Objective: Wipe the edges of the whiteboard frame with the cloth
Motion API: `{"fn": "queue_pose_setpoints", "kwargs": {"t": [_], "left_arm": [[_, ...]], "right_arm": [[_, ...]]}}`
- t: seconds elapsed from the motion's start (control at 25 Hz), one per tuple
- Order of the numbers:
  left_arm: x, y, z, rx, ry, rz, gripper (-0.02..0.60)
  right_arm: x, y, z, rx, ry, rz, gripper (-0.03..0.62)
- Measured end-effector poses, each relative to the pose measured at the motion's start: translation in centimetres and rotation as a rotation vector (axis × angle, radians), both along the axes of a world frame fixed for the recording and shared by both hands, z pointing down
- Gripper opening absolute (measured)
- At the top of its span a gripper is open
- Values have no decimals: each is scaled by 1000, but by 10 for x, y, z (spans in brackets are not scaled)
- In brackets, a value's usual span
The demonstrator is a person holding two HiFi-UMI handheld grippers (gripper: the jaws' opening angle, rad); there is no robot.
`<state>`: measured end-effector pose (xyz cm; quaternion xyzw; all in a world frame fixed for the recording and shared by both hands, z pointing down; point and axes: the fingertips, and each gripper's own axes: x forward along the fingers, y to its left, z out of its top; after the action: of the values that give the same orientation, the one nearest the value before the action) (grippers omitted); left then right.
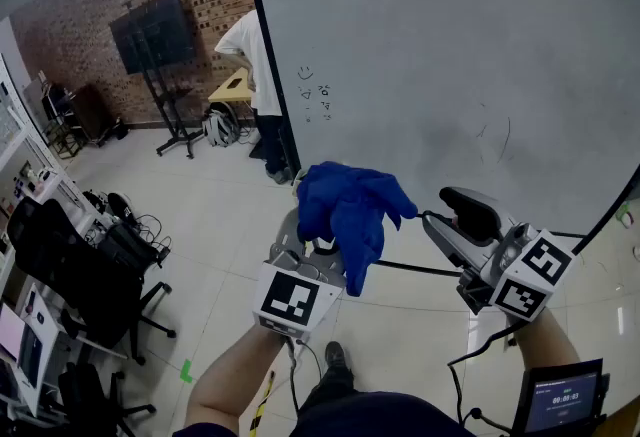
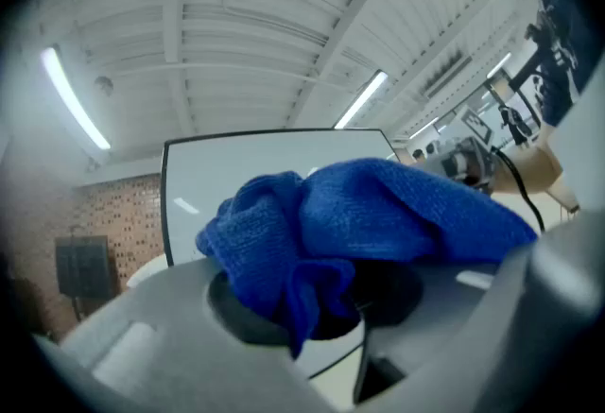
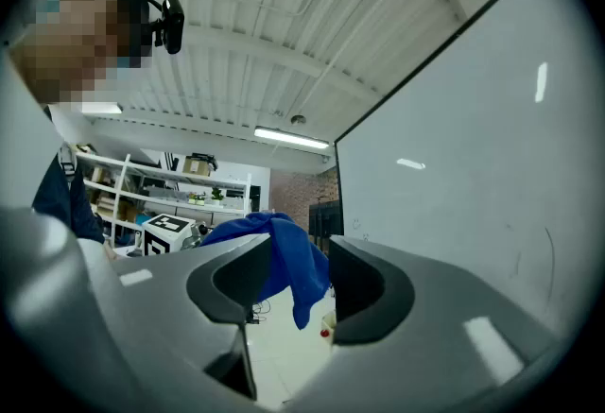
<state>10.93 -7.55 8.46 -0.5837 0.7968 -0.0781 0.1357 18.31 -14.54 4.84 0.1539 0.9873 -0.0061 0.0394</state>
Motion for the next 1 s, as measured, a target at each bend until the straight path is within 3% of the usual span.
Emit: {"fn": "queue_pose_setpoints", "kwargs": {"t": [0.16,0.4,0.52,0.6,0.72,0.88,0.92,1.0], "left_arm": [[-45,-7,-39,20,-134,-14,154],[-114,-57,-89,87,-309,12,158],[-137,-62,-113,106,-448,11,159],[-146,-63,-122,102,-559,25,163],[-156,-59,-137,113,-621,54,170],[-177,-52,-177,194,-561,82,235],[-181,-51,-186,201,-558,65,288],[-192,-50,-201,180,-587,-27,342]], "right_arm": [[-57,22,-45,116,-32,-34,222],[-167,32,-86,375,-67,-59,373],[-216,33,-105,438,-79,-62,379],[-239,39,-113,453,-71,-114,380],[-258,51,-124,458,-78,-211,348],[-271,47,-173,370,-167,-252,222],[-274,43,-186,329,-195,-247,160],[-281,35,-211,275,-247,-225,146]]}}
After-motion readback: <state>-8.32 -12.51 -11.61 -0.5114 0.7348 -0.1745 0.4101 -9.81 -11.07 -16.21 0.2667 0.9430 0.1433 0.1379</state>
